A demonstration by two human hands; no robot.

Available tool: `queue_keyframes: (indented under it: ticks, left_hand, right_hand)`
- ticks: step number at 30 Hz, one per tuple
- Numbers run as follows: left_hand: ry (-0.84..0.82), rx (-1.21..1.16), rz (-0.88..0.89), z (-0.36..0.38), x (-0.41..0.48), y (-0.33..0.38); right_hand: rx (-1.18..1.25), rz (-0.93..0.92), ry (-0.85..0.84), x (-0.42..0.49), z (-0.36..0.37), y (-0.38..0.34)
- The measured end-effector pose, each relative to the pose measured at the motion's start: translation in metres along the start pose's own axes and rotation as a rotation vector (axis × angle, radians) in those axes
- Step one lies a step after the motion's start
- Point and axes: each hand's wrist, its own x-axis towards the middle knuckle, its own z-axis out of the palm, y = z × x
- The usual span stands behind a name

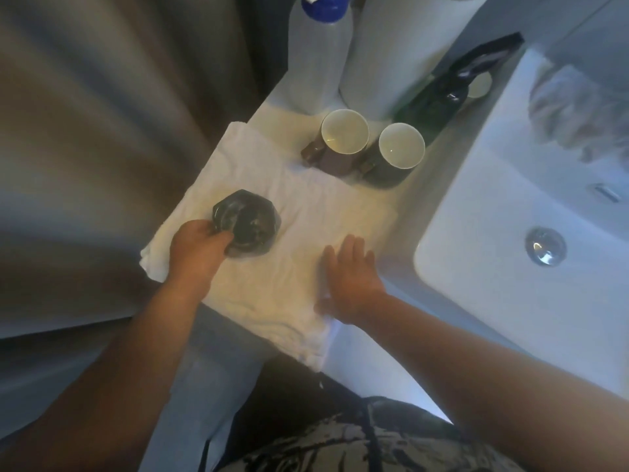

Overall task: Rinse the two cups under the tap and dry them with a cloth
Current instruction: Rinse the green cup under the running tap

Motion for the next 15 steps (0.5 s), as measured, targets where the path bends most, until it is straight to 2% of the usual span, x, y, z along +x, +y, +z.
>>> queue_keyframes:
  ticks: [6,10,13,15]
  left_hand:
    - [0.053,-0.134,-0.182,0.003,-0.002,0.015]
    - [0.03,-0.209,-0.217,0.001,-0.032,0.012]
    - [-0.003,-0.315,-0.179,0.004,-0.07,0.012]
    - [-0.028,-0.296,-0.098,0.009,-0.101,0.011]
  right_hand:
    - [0.012,-0.021,0.011,0.002,0.005,0.005]
    - [0.001,-0.042,0.017,-0.001,0.001,0.006]
    - [0.054,-0.061,0.011,-0.007,-0.005,0.012]
    - [0.214,-0.092,0.004,-0.018,-0.014,0.019]
